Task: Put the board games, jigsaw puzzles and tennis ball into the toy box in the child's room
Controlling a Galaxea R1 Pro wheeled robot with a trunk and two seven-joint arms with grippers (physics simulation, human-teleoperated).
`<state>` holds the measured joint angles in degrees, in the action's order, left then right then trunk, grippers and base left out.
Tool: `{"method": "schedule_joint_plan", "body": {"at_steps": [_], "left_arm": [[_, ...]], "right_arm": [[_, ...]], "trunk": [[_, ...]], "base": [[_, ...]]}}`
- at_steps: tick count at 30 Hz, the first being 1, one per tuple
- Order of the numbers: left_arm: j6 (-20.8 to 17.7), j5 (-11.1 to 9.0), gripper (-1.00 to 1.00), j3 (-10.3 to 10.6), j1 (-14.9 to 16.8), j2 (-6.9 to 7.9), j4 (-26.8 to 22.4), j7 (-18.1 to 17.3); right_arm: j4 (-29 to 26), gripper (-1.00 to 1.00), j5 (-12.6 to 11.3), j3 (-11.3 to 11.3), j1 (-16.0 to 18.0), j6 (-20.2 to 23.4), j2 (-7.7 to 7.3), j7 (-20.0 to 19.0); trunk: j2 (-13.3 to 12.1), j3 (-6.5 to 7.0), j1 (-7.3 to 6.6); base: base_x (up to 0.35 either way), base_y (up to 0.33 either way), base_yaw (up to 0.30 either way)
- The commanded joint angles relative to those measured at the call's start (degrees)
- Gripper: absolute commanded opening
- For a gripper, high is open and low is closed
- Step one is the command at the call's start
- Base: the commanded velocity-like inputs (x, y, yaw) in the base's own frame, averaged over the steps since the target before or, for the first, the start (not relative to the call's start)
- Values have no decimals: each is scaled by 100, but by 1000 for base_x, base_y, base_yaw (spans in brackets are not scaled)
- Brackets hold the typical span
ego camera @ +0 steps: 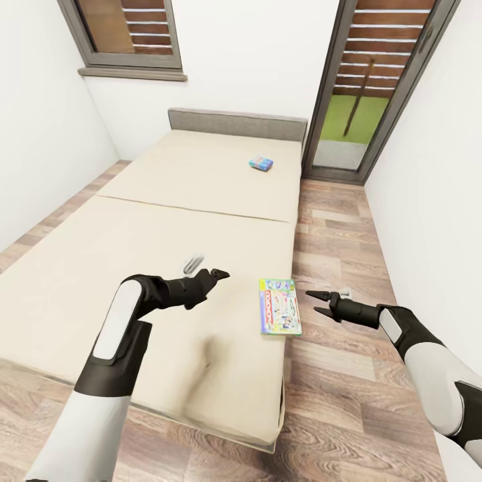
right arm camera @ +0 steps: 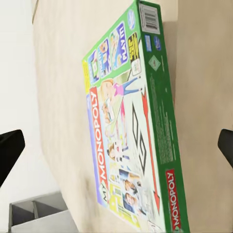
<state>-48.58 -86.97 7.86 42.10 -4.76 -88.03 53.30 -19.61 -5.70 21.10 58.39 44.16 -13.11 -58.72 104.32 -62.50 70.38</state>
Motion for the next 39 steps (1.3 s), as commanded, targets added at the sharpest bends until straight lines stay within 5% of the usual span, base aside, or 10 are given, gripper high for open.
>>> {"method": "schedule_joint_plan", "body": {"at_steps": [1, 11, 31, 39], "left_arm": [[-8, -51, 100, -1, 6, -2, -6, 63], [16, -239, 100, 189, 219, -55, -166, 363], [18, -283, 100, 246, 231, -68, -304, 439], [19, -287, 100, 249, 220, -69, -317, 441]], "right_arm": [[3, 100, -16, 13, 3, 34, -1, -6], [1, 100, -25, 16, 18, 25, -127, -252], [-9, 100, -26, 17, 26, 23, -182, -311], [-25, 100, -29, 17, 30, 28, -339, -308]], "trunk": [[2, -14, -1], [2, -107, -1], [2, -295, -1], [2, -370, -1]], "base": [[0, 0, 0], [0, 0, 0], [0, 0, 0], [0, 0, 0]]}}
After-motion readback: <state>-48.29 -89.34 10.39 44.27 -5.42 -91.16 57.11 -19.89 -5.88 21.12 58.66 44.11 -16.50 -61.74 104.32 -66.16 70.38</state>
